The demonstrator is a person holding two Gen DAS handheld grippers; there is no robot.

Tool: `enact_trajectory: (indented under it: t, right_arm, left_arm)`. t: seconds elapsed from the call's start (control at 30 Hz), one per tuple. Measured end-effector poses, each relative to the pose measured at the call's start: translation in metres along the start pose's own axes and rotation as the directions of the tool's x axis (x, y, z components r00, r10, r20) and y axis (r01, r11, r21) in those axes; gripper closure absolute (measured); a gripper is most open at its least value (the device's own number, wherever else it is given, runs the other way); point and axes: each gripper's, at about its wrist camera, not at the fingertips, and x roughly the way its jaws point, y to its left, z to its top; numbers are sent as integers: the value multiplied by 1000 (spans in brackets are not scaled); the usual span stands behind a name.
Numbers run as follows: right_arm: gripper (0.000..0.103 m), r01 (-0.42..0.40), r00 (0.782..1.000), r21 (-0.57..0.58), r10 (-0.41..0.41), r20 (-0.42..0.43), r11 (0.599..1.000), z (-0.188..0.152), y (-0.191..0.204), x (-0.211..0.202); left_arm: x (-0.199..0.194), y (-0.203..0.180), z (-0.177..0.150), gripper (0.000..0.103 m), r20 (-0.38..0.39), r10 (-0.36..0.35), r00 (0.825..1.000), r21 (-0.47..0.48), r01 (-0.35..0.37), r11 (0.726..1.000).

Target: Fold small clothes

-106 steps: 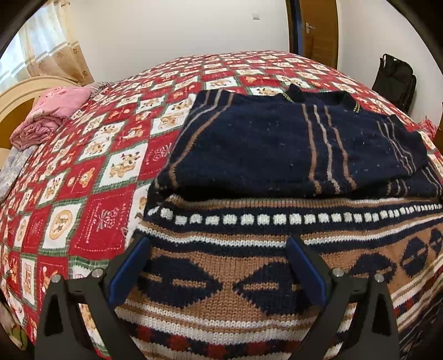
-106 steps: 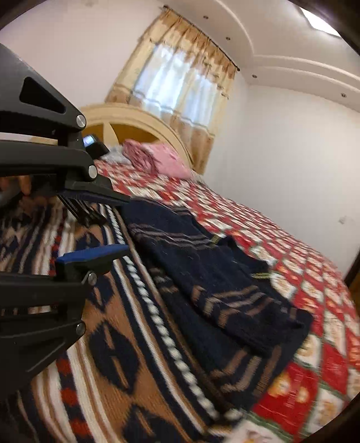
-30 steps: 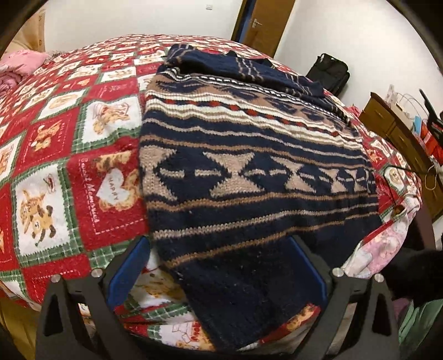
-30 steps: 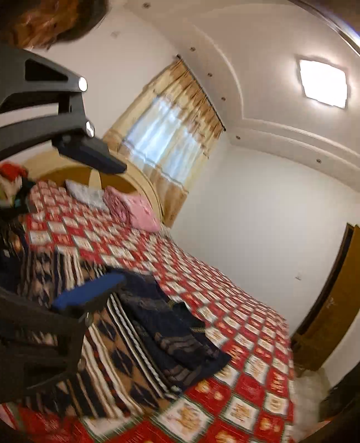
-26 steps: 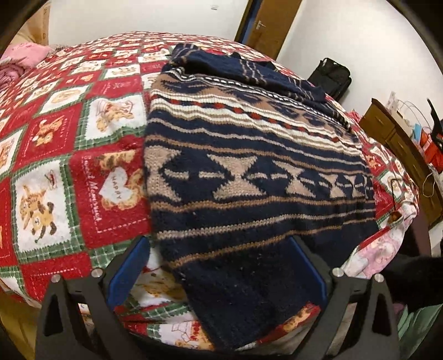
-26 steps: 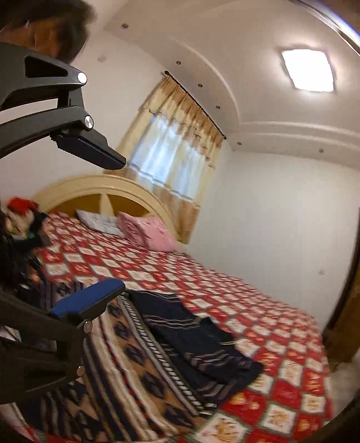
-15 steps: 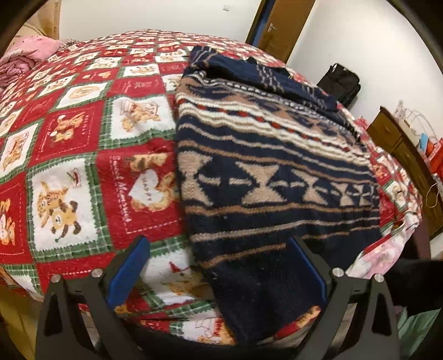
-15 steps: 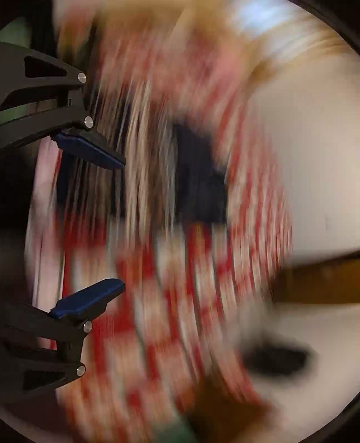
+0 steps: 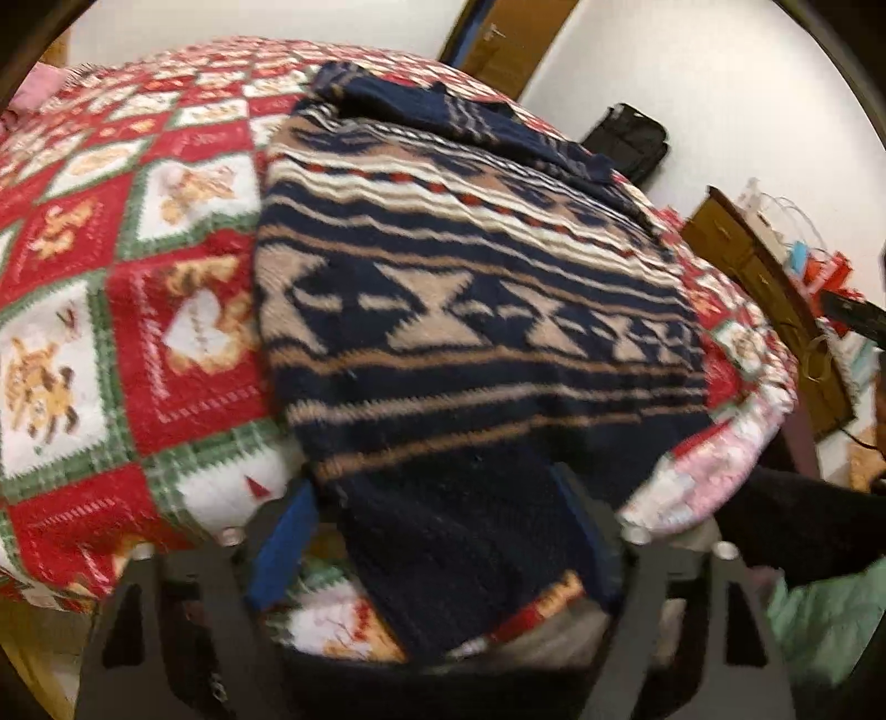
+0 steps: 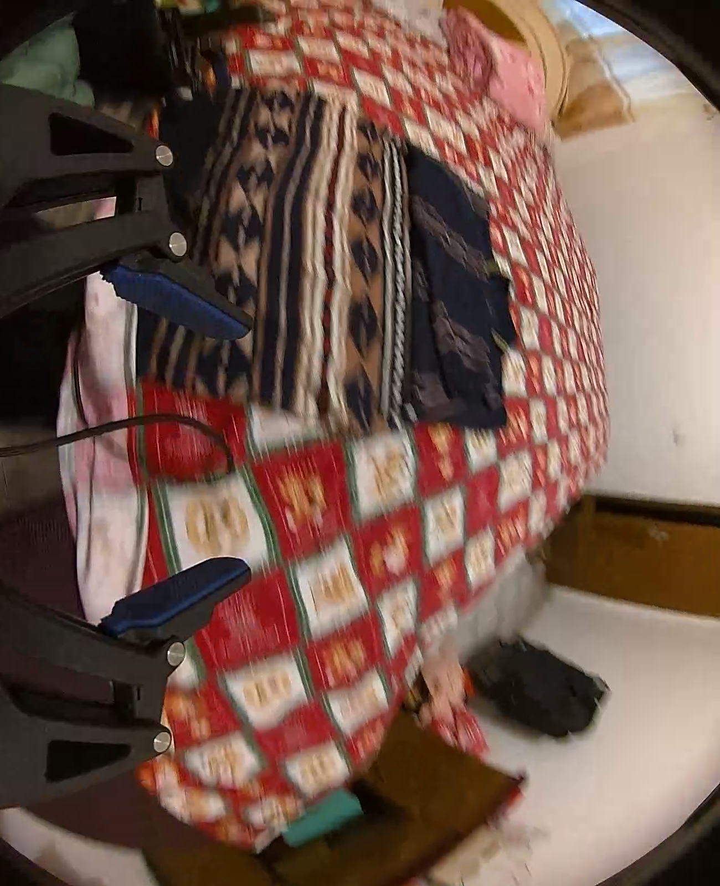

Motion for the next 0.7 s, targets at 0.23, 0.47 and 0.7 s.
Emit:
enact_trajectory:
  t: [0.23,0.47,0.7]
  right_arm:
    - [21,-125,992,27,126,-31,992,-9,10,24]
    - [21,-272,957,171,284,-49,947,-16,-14,45]
    - [21,-410,903,287,430,-7,866,-24,-33,62]
  left_arm:
    - [16,1,-9,47,-107,-60,992,-51,55,997]
    - [4,-11,6,91,-43,-89,995,-54,87,995]
    - [-33,-34,65,91,131,-177,975,-41,183,982]
